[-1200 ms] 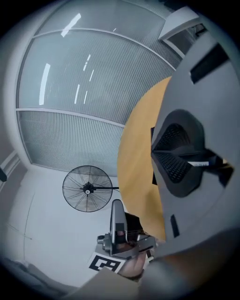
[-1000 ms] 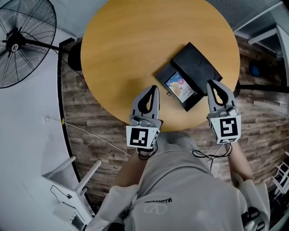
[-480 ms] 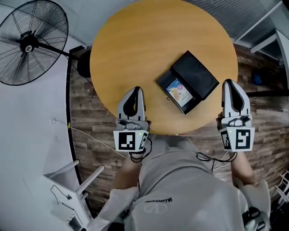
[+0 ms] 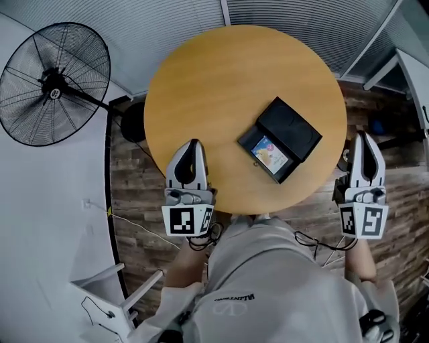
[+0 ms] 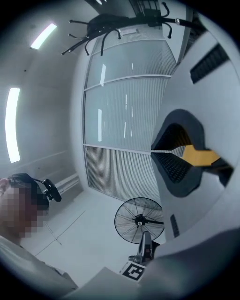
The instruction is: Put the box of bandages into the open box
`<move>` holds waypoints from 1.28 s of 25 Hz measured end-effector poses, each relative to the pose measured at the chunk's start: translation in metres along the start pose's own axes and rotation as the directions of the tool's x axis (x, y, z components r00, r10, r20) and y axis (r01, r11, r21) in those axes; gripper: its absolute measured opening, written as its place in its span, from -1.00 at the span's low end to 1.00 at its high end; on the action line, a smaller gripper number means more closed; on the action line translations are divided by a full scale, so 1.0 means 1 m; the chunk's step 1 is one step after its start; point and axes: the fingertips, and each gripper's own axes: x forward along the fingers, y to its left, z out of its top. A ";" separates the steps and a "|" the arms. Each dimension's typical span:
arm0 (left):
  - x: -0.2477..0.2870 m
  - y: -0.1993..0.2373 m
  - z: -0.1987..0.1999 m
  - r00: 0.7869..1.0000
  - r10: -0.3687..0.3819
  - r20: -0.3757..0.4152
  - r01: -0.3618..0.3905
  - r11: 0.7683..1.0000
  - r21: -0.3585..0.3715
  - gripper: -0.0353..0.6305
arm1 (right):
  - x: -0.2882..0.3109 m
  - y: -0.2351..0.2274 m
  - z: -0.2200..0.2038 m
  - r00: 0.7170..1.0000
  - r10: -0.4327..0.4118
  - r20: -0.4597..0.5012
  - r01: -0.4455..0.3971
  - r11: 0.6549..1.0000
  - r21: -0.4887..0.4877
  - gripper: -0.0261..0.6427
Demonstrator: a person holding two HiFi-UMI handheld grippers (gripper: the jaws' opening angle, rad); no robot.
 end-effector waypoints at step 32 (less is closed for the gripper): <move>0.006 -0.011 -0.006 0.994 -0.107 0.011 0.107 0.994 -0.032 -0.87 | -0.021 -0.014 0.001 0.994 -0.096 -0.045 0.096 0.995 -0.021 -0.87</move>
